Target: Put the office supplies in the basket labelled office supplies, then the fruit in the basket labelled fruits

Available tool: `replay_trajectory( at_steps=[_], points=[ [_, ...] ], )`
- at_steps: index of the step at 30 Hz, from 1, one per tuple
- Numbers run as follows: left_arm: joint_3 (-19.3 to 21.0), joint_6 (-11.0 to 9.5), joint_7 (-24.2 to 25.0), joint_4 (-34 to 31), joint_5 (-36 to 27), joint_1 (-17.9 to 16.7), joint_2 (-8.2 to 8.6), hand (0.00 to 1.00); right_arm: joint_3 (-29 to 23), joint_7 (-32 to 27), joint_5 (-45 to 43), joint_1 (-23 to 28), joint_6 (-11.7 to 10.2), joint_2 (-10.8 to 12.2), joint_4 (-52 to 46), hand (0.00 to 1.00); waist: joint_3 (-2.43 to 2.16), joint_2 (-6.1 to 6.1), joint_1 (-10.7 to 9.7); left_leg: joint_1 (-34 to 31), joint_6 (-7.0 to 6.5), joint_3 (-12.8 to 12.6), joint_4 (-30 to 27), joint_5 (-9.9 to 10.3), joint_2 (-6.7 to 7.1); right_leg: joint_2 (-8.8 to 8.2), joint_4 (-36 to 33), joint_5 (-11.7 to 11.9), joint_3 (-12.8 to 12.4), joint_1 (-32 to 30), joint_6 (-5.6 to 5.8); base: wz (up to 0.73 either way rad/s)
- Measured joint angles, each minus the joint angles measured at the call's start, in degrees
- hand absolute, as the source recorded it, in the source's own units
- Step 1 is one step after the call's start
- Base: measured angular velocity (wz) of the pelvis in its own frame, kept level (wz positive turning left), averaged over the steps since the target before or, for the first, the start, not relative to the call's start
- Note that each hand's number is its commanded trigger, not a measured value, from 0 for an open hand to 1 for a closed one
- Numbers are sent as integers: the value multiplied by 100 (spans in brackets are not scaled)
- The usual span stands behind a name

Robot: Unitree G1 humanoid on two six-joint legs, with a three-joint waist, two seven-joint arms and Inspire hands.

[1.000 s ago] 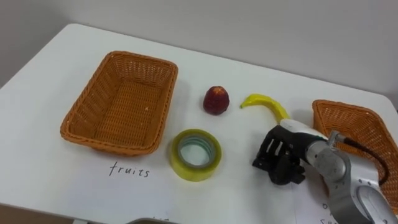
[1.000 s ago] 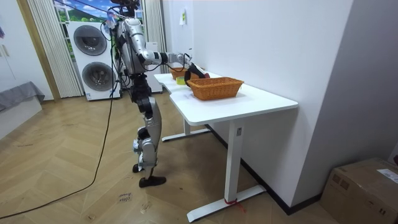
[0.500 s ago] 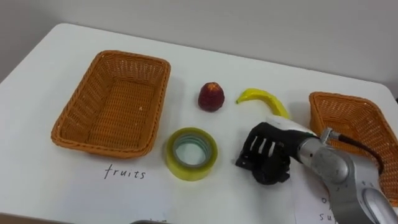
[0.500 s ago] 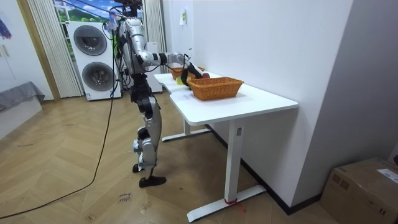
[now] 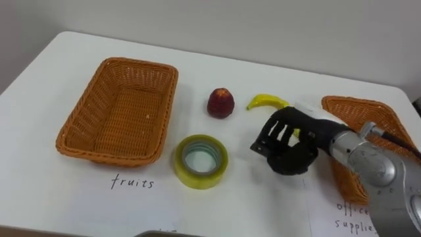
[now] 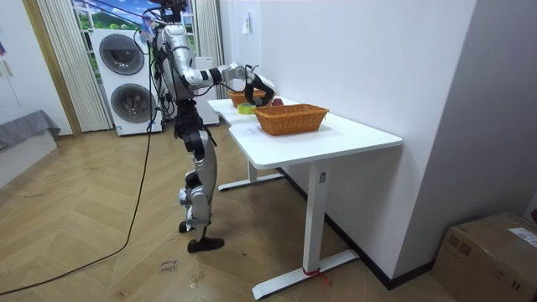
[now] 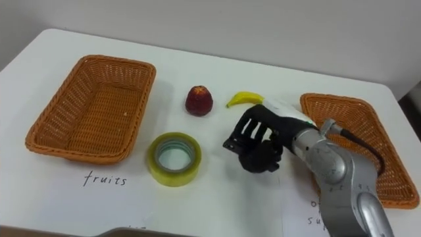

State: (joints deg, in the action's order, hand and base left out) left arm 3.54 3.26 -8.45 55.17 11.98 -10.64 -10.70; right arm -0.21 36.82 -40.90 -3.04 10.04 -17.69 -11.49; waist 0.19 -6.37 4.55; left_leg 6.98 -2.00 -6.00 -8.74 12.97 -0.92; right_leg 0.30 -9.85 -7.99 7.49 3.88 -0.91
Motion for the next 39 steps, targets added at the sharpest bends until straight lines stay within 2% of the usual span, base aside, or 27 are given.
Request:
replay_trajectory(
  at_steps=[5,10,17,19,23,27,31,39],
  points=[
    [78,-8,-21,50,-4,-22,0,0,-240,-389,80,-1,-49,-27,-60,100,29,-102,-50,-69,-7,10,1,-4,16,-6,2,-1,33,-61,1,0],
    [207,-8,-122,104,14,-81,15,0,-539,-767,527,-3,-97,-27,-366,100,-5,-173,-154,-107,-11,-7,-24,-5,16,-6,10,0,17,-95,2,0],
    [603,-15,-235,144,4,-204,43,0,-1084,-1445,933,-8,-138,-71,-374,100,8,-152,-183,-31,-13,-17,0,-5,18,-5,8,0,-44,-54,4,-2],
    [642,-17,-270,212,0,-267,47,0,-1211,-1671,1042,-6,-194,-82,-369,100,16,-124,-302,-20,-13,-10,-12,-4,14,-11,11,0,33,-27,5,4],
    [778,-15,-271,222,13,-407,66,0,-1447,-2058,1086,8,-202,-90,-324,100,30,-90,-399,1,-9,-9,7,-5,7,-3,6,1,27,0,6,0],
    [876,-14,-270,222,13,-490,71,0,-1719,-2500,1088,63,-202,-107,-266,100,14,-69,-455,0,-3,-12,-7,-10,9,-1,-2,2,14,0,5,0],
    [929,-15,-271,218,15,-487,76,0,-1754,-2801,1087,221,-283,-131,-213,100,-33,-82,-481,5,-3,-12,-9,-10,8,6,-10,2,0,1,4,0],
    [958,-15,-284,209,10,-481,77,0,-1753,-3023,1140,494,-310,-132,17,100,-35,-88,-488,50,-4,-21,-1,-10,6,5,-61,2,-35,14,4,0]
  ],
)
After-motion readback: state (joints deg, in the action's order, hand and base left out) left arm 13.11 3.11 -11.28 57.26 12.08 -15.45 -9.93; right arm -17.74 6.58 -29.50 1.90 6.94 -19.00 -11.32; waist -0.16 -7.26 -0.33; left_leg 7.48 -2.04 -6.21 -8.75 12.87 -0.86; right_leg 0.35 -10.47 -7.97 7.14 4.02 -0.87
